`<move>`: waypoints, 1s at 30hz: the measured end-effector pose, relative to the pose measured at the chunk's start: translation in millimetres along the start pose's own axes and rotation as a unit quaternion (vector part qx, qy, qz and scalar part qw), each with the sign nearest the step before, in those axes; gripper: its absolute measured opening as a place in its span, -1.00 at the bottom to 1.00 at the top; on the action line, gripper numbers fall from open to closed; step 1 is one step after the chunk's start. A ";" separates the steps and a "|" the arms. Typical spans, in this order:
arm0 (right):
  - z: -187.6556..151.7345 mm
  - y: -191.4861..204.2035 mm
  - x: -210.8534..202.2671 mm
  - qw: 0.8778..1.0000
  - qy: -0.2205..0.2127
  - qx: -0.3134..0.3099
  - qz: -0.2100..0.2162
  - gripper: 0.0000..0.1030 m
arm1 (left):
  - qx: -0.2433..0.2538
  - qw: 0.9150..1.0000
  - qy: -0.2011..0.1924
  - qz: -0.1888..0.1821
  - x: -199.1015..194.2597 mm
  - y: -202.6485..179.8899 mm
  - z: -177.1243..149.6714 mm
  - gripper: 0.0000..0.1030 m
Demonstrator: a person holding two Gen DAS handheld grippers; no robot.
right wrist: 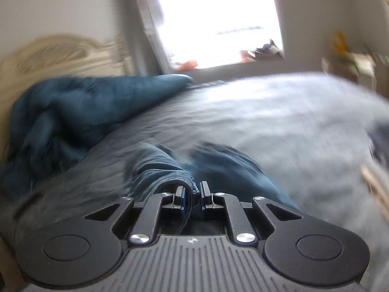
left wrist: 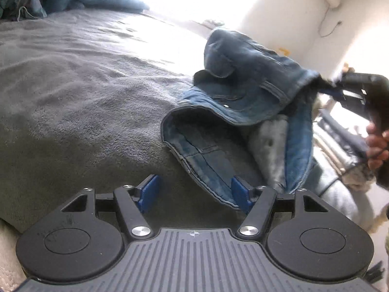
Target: Fold clothes
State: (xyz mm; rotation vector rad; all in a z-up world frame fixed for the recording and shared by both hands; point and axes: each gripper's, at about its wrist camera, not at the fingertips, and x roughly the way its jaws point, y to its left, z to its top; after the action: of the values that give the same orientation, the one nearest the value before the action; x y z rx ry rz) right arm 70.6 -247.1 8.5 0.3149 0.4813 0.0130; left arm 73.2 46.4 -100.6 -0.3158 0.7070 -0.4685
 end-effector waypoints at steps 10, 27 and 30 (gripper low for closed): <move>-11.0 31.0 2.5 0.989 -0.042 -0.140 0.003 -0.11 | 0.010 0.999 0.006 0.049 0.1 -20.8 -1.6 0.29; -89.5 184.3 72.3 0.734 -0.053 -0.675 -0.047 -0.40 | -0.003 1.000 -0.009 0.020 -4.3 -9.4 -4.6 -0.07; -50.2 193.3 64.3 0.795 -0.075 -0.599 -0.060 -0.79 | -0.014 1.000 -0.006 0.012 -5.9 -5.9 -2.9 -0.07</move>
State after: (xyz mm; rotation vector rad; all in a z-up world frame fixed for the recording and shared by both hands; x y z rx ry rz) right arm 116.5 -42.8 -4.6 -0.9711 0.2552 0.1626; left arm 65.5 44.0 -96.9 -0.3355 0.7045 -0.4339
